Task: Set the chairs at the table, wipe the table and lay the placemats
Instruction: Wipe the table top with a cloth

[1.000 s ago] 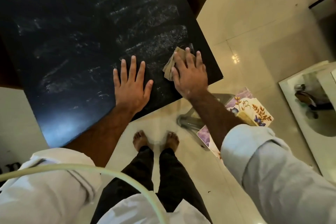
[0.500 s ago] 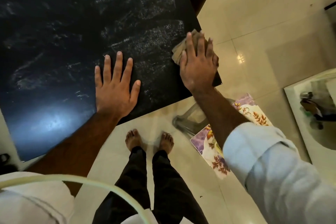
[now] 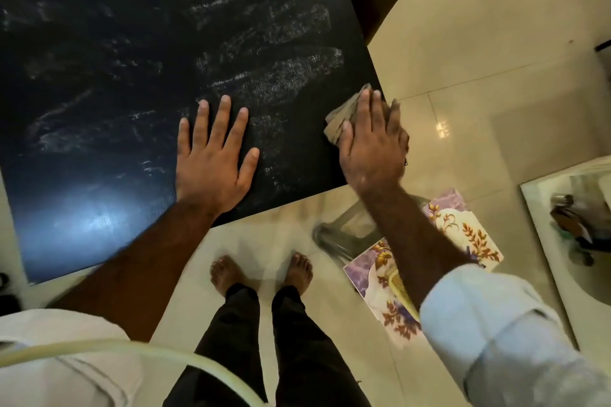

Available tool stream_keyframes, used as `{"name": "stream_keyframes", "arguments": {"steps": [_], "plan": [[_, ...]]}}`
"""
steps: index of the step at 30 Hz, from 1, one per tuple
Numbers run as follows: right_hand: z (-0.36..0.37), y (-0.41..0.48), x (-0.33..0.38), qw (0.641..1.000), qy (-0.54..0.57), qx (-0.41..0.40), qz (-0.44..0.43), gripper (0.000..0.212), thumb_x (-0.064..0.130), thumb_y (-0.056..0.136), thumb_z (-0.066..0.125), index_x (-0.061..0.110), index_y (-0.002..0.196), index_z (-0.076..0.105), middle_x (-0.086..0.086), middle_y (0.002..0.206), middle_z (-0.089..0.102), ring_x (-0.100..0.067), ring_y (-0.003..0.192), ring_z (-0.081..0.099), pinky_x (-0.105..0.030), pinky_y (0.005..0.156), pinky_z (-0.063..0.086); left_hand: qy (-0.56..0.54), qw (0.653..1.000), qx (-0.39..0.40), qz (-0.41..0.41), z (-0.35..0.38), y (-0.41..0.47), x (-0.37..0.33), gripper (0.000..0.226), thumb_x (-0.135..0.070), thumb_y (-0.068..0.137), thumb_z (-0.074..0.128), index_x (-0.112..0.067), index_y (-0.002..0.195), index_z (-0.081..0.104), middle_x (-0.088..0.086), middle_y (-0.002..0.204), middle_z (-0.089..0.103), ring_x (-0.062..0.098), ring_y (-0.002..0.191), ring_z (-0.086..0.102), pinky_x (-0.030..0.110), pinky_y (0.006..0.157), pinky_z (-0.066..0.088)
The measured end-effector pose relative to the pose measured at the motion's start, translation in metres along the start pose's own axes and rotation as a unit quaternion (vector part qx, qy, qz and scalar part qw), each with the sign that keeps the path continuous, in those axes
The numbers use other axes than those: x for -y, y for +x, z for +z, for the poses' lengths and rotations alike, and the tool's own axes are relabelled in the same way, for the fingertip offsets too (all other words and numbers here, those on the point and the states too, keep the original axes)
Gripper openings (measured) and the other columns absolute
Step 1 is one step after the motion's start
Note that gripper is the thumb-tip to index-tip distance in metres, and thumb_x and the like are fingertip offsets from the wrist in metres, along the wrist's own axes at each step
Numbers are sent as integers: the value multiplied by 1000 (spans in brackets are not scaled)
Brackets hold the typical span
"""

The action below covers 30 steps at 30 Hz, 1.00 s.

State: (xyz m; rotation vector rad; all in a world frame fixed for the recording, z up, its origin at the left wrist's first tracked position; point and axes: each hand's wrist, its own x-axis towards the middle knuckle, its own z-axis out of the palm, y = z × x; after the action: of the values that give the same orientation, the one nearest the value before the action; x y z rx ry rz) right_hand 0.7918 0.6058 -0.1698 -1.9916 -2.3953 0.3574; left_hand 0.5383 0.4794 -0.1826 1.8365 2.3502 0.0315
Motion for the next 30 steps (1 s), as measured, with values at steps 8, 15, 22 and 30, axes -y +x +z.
{"name": "stream_keyframes", "arguments": {"steps": [8,15,22,30], "plan": [[20,-1,77,988,-17,-20,-150,64,54,113,32,31,172,33,-4,181,27,-39,169,15,-61,130,27,-7,1000,7,1,3,-2,0,72,-60,113,21,-28,176,6,3,185,-6,32,170,-5,63,135,7],[13,-70,34,991,-44,29,-119,68,57,112,27,35,176,17,0,185,11,-36,170,5,-66,127,27,-24,998,-4,-57,-10,-25,43,72,-62,113,21,-28,176,9,5,185,-4,36,170,-6,66,134,0],[17,10,86,996,-19,-22,-80,66,58,111,27,34,173,30,-4,181,26,-42,167,18,-65,126,32,-14,996,-7,-92,-1,-39,74,73,-65,112,21,-33,176,5,3,185,-4,39,170,-3,68,133,4],[33,-115,112,981,-44,39,-186,65,55,114,27,37,175,18,1,185,10,-34,171,5,-59,130,23,-23,995,2,-93,0,-44,75,73,-65,112,20,-34,176,2,2,185,-6,37,170,-5,68,133,5]]}}
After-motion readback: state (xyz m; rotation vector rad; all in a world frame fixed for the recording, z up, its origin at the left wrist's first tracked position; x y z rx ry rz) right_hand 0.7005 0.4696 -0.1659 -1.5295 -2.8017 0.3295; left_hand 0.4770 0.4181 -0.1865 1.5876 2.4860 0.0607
